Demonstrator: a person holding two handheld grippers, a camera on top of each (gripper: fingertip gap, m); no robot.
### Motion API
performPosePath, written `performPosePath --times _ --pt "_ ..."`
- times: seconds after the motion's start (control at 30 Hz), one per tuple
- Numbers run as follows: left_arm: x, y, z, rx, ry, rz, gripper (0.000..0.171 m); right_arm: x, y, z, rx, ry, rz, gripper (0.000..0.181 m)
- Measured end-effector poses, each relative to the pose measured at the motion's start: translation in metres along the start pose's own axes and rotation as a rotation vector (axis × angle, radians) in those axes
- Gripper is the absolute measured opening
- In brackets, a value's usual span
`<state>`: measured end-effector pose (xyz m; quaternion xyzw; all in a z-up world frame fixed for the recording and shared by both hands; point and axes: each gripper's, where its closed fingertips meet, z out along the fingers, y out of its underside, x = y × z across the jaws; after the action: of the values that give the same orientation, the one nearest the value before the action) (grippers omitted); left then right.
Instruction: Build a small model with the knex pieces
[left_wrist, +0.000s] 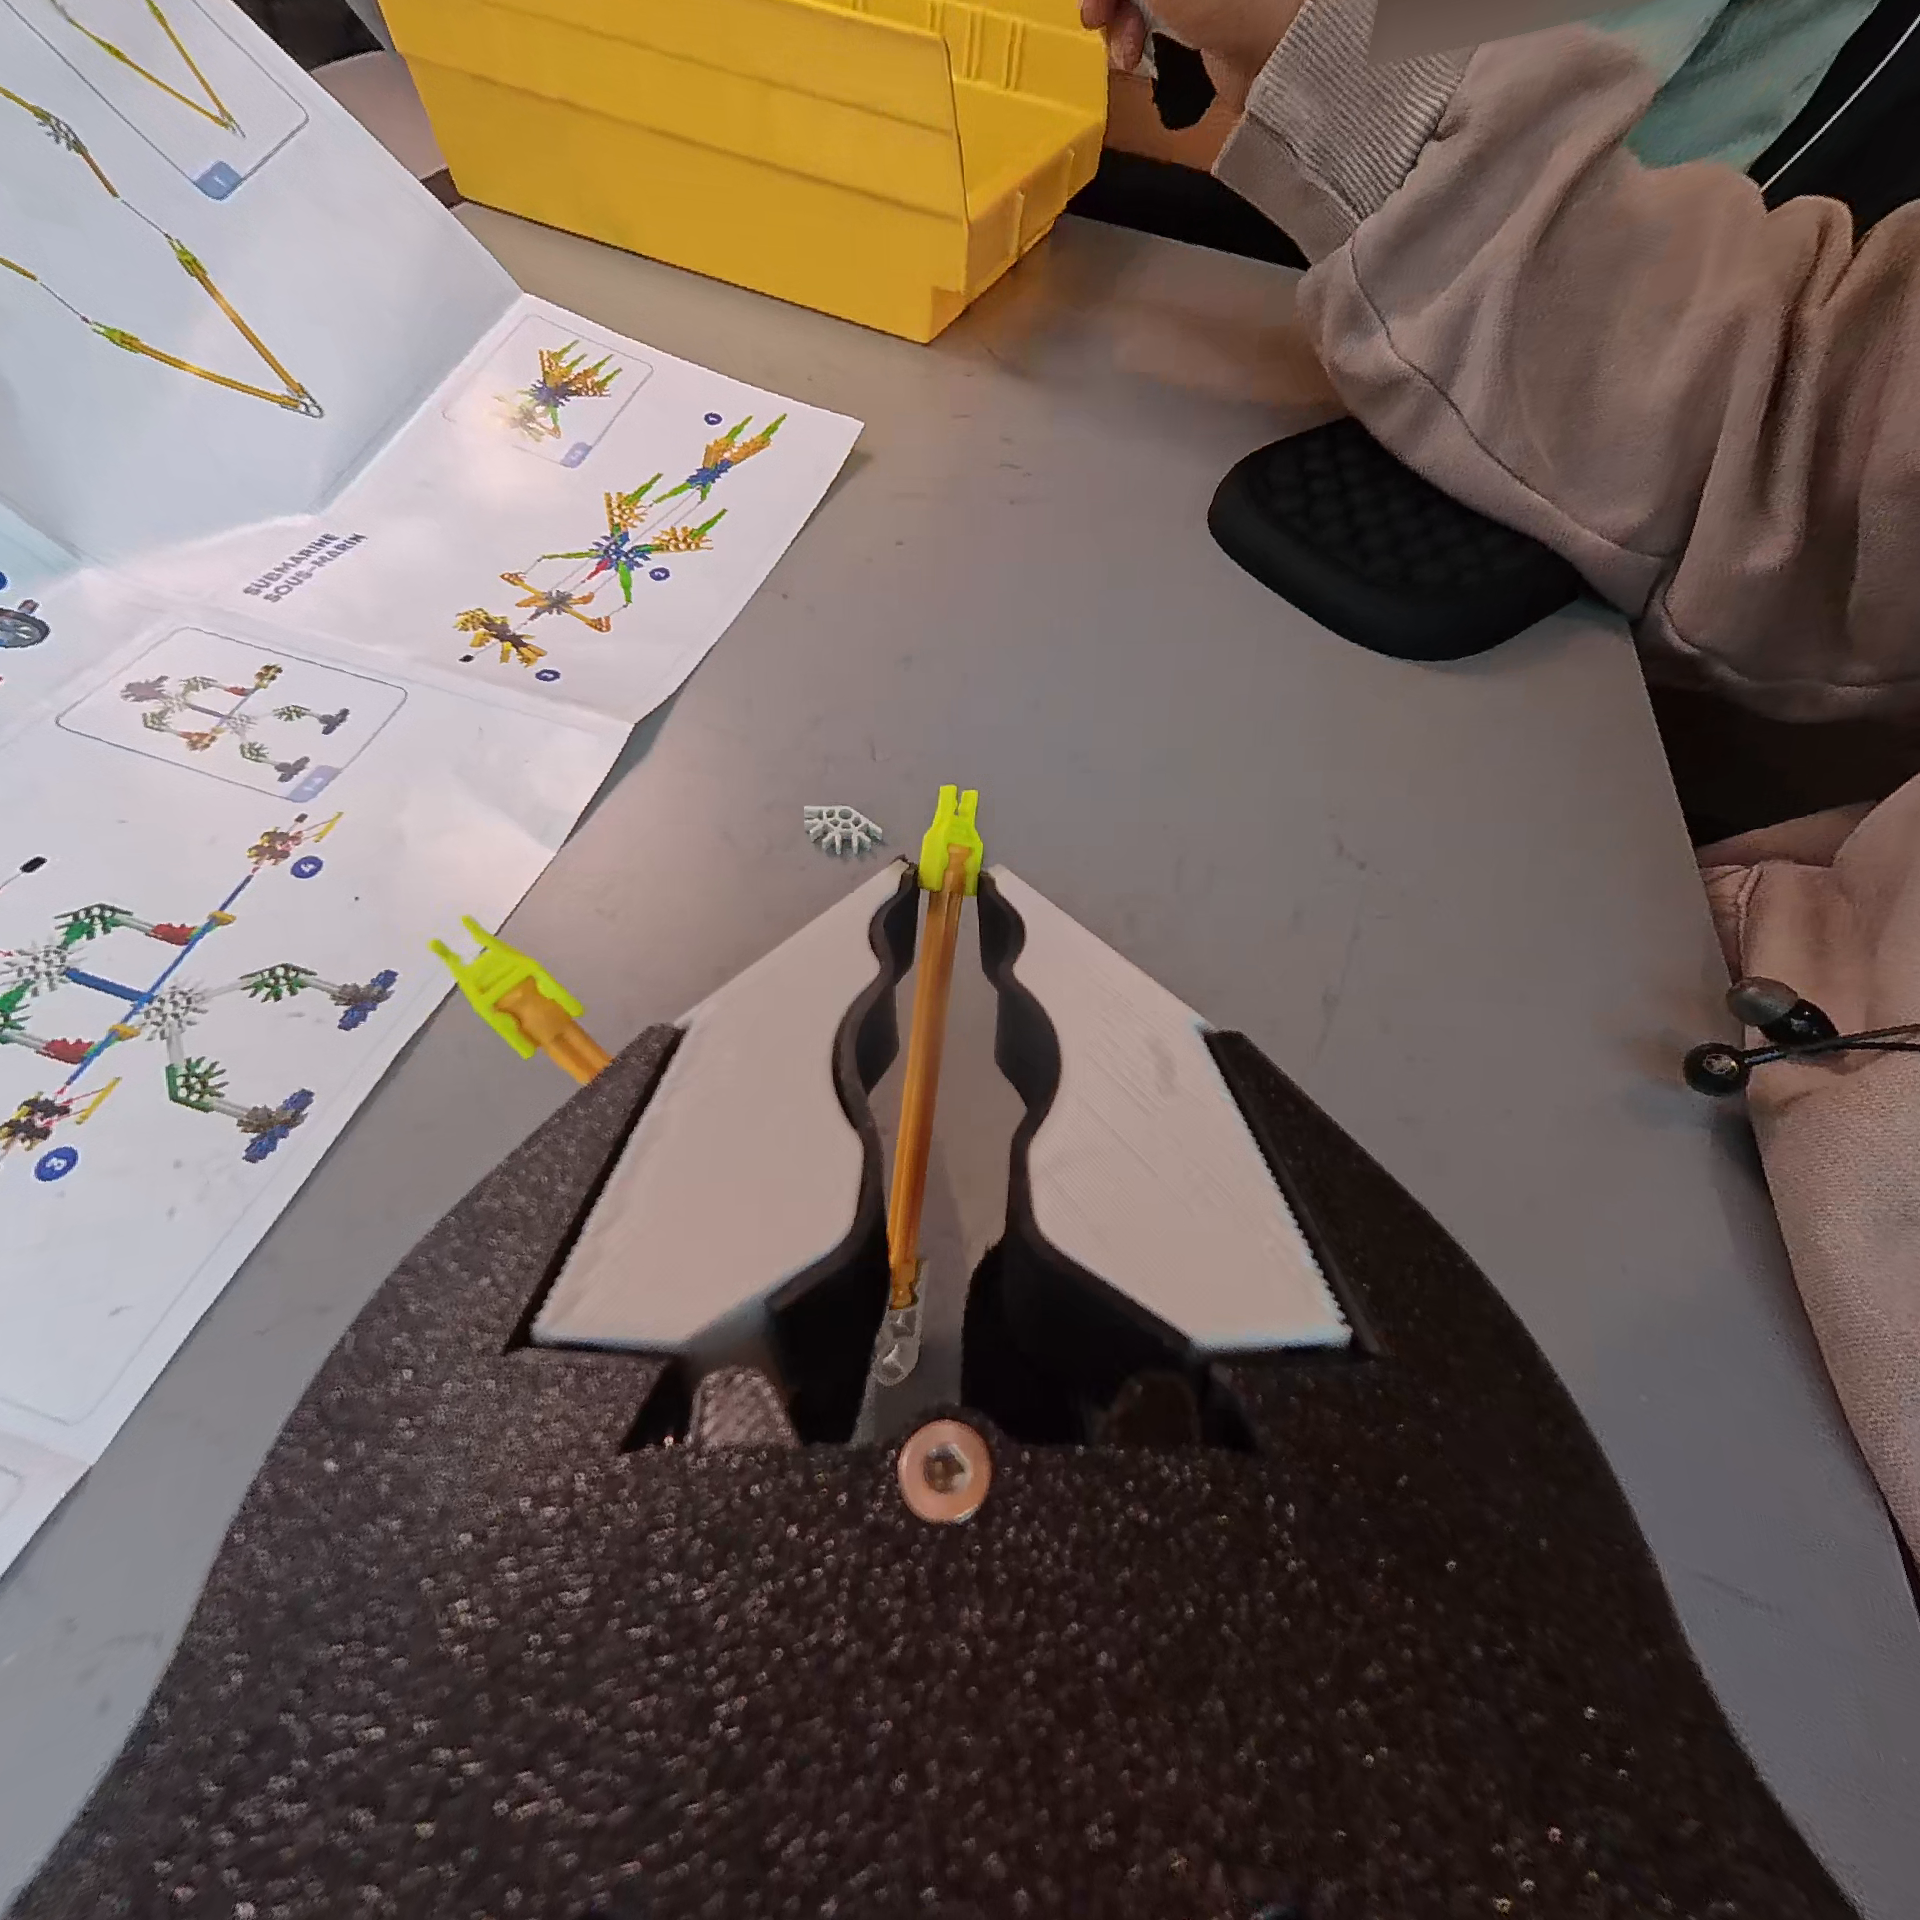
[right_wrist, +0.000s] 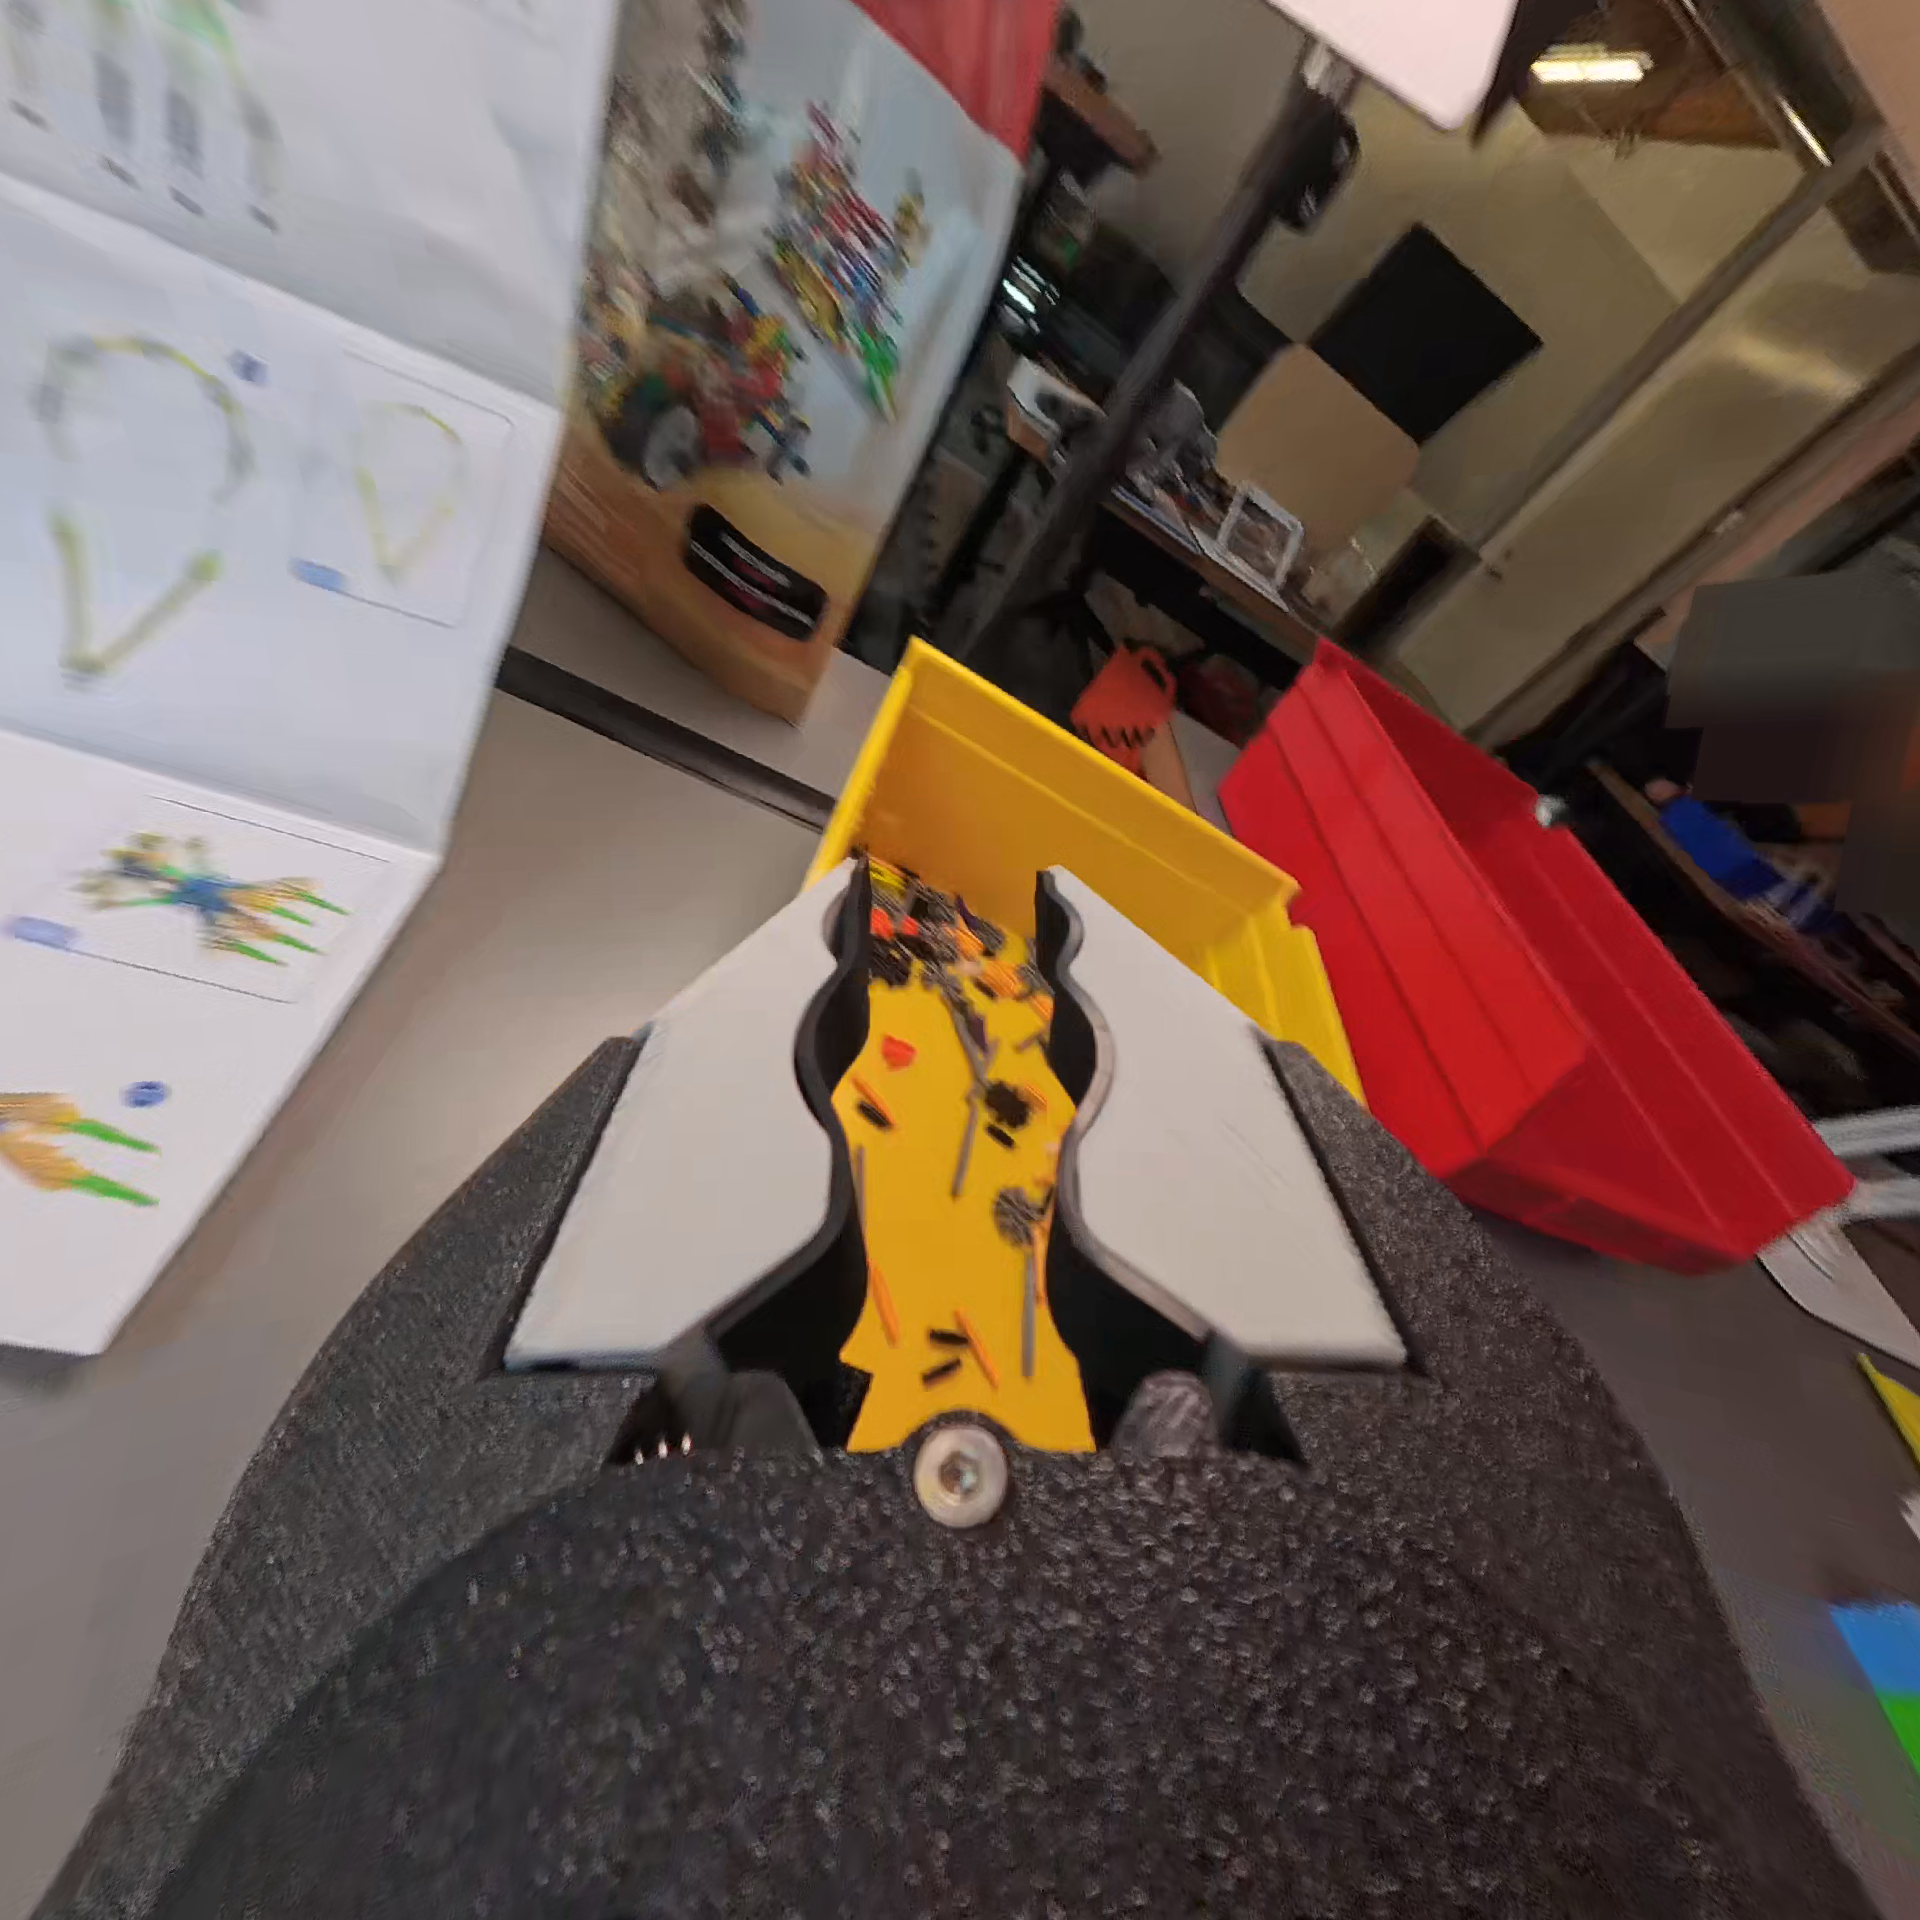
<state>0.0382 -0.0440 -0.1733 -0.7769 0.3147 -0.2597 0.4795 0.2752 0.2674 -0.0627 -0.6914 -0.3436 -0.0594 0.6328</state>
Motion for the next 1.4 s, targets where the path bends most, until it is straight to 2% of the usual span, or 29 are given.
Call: performPosePath --times 0.07,0.13,0.2,0.23,0.27,0.33,0.4,0.47,0.73,0.93,1.1,1.4 --pt "-0.001 -0.001 -0.001 0.003 -0.01 0.009 0.011 -0.056 -0.044 -0.02 0.167 -0.235 0.011 0.02" --pt "-0.002 -0.001 -0.001 0.011 -0.017 0.012 0.011 -0.14 -0.08 -0.059 0.273 -0.639 0.096 0.013" --pt "-0.003 -0.003 -0.001 0.017 -0.028 0.024 0.011 -0.22 -0.097 -0.108 0.243 -1.057 0.204 0.014" --pt "-0.003 -0.004 -0.002 0.023 -0.031 0.031 0.011 -0.252 -0.099 -0.13 0.206 -1.211 0.232 0.015" --pt "-0.003 -0.005 -0.003 0.032 -0.03 0.035 0.011 -0.279 -0.095 -0.145 0.16 -1.312 0.235 0.015" --pt "-0.002 -0.008 -0.004 0.047 -0.033 0.046 0.011 -0.321 -0.081 -0.163 0.063 -1.42 0.196 0.017" --pt "-0.001 -0.01 -0.006 0.053 -0.043 0.069 0.011 -0.343 -0.075 -0.173 0.0 -1.486 0.224 0.017" --pt "0.001 -0.011 -0.007 0.057 -0.051 0.092 0.011 -0.352 -0.076 -0.178 -0.029 -1.523 0.27 0.013" --pt "0.001 -0.009 -0.005 0.046 -0.06 0.101 0.011 -0.36 -0.071 -0.182 -0.035 -1.536 0.225 0.006" --pt "0.008 -0.012 -0.009 0.061 -0.01 0.104 0.012 -0.347 -0.075 -0.188 0.011 -1.642 0.28 0.005" --pt "0.02 -0.014 -0.012 0.069 0.079 0.091 0.005 -0.342 -0.078 -0.201 0.008 -1.786 0.372 0.005" --pt "0.036 -0.025 -0.024 0.13 0.109 0.211 0.005 -0.336 -0.088 -0.217 -0.061 -2.034 0.677 0.006"
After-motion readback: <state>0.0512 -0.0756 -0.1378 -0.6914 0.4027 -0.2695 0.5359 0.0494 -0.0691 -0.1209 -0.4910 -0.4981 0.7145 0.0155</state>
